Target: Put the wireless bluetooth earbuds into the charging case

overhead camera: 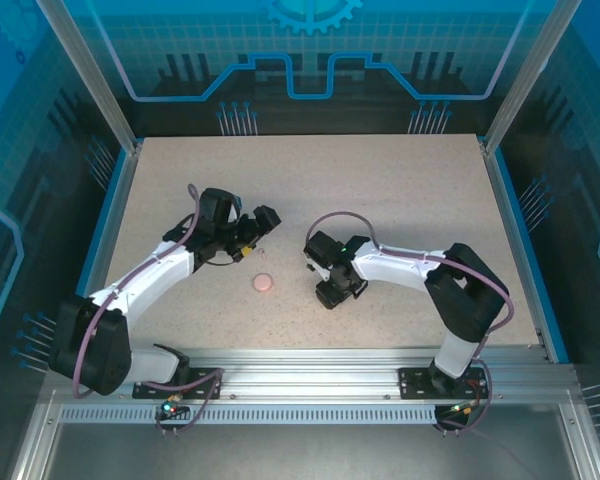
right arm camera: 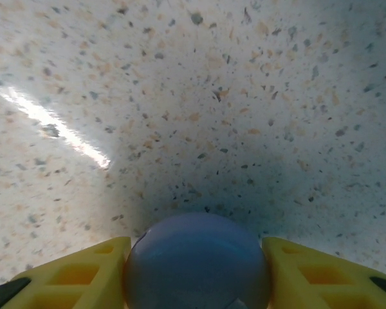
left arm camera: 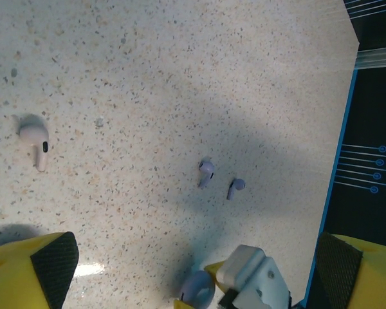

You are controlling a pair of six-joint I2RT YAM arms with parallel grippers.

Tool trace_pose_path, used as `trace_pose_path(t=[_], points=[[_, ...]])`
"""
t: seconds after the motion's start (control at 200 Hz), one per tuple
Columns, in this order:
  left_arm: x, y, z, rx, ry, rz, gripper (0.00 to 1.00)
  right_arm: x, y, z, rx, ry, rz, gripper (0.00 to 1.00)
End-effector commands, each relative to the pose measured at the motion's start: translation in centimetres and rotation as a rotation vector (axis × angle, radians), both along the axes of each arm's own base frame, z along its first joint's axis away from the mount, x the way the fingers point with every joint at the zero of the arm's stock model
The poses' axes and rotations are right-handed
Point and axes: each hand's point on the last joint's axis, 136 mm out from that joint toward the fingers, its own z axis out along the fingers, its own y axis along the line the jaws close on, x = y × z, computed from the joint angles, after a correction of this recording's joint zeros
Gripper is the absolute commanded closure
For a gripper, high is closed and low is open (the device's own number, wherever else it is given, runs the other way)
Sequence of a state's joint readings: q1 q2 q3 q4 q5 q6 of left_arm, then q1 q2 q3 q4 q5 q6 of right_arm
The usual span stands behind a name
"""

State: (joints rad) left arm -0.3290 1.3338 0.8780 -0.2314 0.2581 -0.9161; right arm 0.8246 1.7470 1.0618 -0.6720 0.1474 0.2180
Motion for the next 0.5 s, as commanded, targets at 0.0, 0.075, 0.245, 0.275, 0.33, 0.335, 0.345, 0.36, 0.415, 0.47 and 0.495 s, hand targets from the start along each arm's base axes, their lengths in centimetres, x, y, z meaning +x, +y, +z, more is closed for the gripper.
trace_pose_path(t=[0.0, 0.075, 0.245, 0.275, 0.33, 0.335, 0.345, 0.36, 0.415, 0.47, 0.495], points=[[0.2, -0.4, 0.8, -0.014, -0.028, 0.01, 0.01, 0.1, 0.2, -0.7, -0.023, -0.003, 0.03, 0.49], [0.2, -0.6, 0.6, -0.015, -0.024, 0.008, 0.01, 0.0, 0.2, -1.0, -0.033, 0.003, 0.031, 0.45], [0.3, -1.0, 0.5, -0.024, -0.026, 0.002, 0.01, 0.2, 0.4, 0.1, -0.026, 0.006, -0.034, 0.3], [0.3, -1.0, 0.5, -0.026, -0.028, 0.002, 0.01, 0.3, 0.4, 0.8, -0.012, -0.002, -0.069, 0.29], [0.4, -1.1, 0.5, -0.028, -0.03, 0.001, 0.01, 0.5, 0.5, 2.5, 0.02, -0.019, -0.142, 0.27], [0.4, -1.0, 0.5, -0.027, -0.029, 0.001, 0.01, 0.5, 0.5, 2.6, 0.023, -0.02, -0.148, 0.27], [0.4, -1.0, 0.5, -0.027, -0.03, 0.001, 0.01, 0.5, 0.6, 3.2, 0.036, -0.026, -0.172, 0.26], [0.4, -1.0, 0.6, -0.028, -0.031, 0.001, 0.01, 0.5, 0.6, 3.5, 0.043, -0.028, -0.187, 0.26], [0.6, -1.1, 0.8, -0.029, -0.037, 0.002, 0.01, 0.3, 0.5, 5.2, 0.089, -0.036, -0.285, 0.24], [0.6, -1.1, 0.9, -0.027, -0.043, -0.004, 0.01, -0.2, 0.5, 6.3, 0.137, -0.022, -0.376, 0.23], [0.7, -1.1, 1.1, -0.025, -0.046, -0.003, 0.01, -0.6, 0.5, 6.5, 0.154, -0.008, -0.407, 0.23]])
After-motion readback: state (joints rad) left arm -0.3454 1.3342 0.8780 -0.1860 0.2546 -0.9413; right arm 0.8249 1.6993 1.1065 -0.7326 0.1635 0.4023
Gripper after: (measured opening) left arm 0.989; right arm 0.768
